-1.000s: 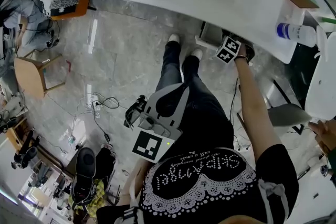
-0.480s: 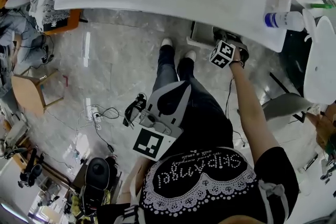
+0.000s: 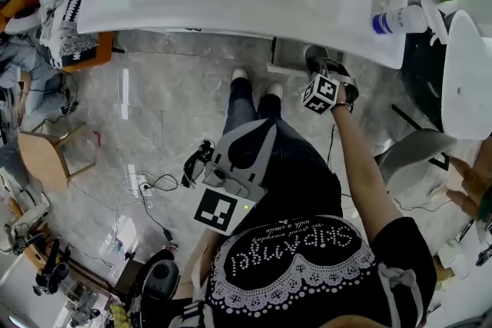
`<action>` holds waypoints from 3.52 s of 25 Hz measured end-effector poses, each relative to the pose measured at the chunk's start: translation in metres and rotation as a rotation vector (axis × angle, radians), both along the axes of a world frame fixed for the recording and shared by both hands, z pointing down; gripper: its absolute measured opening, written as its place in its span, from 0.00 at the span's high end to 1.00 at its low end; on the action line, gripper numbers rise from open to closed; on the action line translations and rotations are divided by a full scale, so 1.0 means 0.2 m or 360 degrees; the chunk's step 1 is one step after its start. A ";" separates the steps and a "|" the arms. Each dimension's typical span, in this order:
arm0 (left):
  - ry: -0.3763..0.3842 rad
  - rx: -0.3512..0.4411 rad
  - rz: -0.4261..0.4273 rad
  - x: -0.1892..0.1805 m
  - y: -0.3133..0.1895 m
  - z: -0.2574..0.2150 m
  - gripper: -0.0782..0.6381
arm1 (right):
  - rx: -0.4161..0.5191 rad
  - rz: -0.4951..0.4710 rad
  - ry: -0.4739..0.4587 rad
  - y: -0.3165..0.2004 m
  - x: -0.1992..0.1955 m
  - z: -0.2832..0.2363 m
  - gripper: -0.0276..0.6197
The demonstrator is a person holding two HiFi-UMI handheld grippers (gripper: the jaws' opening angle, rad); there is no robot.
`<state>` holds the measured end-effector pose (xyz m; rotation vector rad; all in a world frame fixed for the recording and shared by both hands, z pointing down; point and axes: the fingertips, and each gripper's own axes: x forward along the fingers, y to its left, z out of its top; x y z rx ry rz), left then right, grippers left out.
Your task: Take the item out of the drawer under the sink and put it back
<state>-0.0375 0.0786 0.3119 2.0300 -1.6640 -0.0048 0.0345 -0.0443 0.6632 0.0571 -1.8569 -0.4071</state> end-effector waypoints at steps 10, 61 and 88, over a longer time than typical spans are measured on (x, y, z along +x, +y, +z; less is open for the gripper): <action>-0.0015 0.0076 0.0048 0.02 -0.01 -0.04 0.89 | 0.0094 0.0102 -0.0126 0.05 0.04 -0.16 0.92; -0.0232 0.0587 0.0433 -0.12 -0.33 -0.40 0.89 | 0.0278 0.0587 -0.1049 0.14 0.15 -1.52 0.92; -0.0224 0.0567 0.0382 -0.18 -0.31 -0.39 0.89 | 0.0193 0.0707 -0.1223 0.28 0.22 -1.77 0.92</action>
